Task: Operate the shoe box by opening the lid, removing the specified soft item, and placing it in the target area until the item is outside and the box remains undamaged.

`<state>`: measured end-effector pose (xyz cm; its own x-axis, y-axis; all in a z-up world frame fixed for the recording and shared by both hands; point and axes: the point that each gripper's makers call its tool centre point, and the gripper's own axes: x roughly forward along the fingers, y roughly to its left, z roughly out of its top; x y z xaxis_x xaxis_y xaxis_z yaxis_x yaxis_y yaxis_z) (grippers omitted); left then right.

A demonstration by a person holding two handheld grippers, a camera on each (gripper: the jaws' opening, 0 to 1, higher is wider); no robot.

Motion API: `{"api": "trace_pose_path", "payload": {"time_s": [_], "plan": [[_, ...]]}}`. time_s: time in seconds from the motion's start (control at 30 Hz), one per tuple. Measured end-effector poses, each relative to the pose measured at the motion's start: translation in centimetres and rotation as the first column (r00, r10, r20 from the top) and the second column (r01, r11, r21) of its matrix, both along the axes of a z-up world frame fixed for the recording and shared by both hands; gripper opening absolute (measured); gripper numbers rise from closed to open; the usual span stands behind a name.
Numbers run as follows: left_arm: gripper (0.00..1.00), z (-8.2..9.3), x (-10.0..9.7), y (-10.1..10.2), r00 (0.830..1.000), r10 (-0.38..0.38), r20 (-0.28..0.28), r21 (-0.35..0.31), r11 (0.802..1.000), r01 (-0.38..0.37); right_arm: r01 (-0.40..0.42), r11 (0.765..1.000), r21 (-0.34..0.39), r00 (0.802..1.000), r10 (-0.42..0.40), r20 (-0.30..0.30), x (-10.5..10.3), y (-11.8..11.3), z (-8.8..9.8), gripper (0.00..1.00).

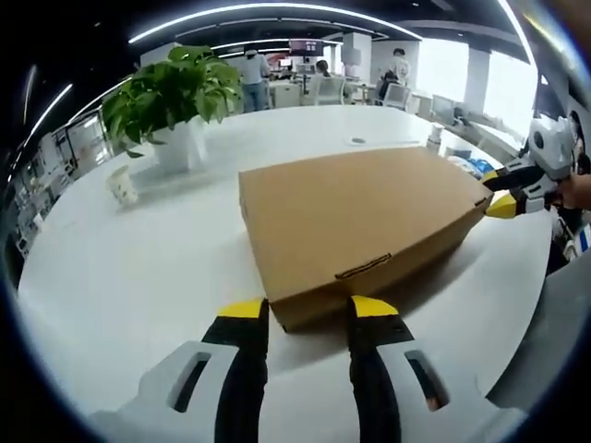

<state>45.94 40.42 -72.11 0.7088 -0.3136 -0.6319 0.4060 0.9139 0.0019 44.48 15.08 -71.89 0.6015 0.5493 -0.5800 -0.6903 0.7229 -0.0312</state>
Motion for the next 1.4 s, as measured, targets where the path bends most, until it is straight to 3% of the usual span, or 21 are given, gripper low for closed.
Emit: {"api": "trace_pose_path", "payload": {"time_s": [0.57,1.4], "plan": [[0.32,-0.1,0.9,0.2,1.000,-0.007,-0.009,0.001,1.000,0.007,-0.003,1.000,-0.004,1.000,0.003,-0.001,0.7,0.2,-0.2,0.27],[0.32,-0.1,5.4,0.0,0.999,-0.022,-0.039,0.005,1.000,0.022,0.010,1.000,-0.022,1.000,-0.010,-0.017,5.1,-0.1,-0.2,0.28]]}}
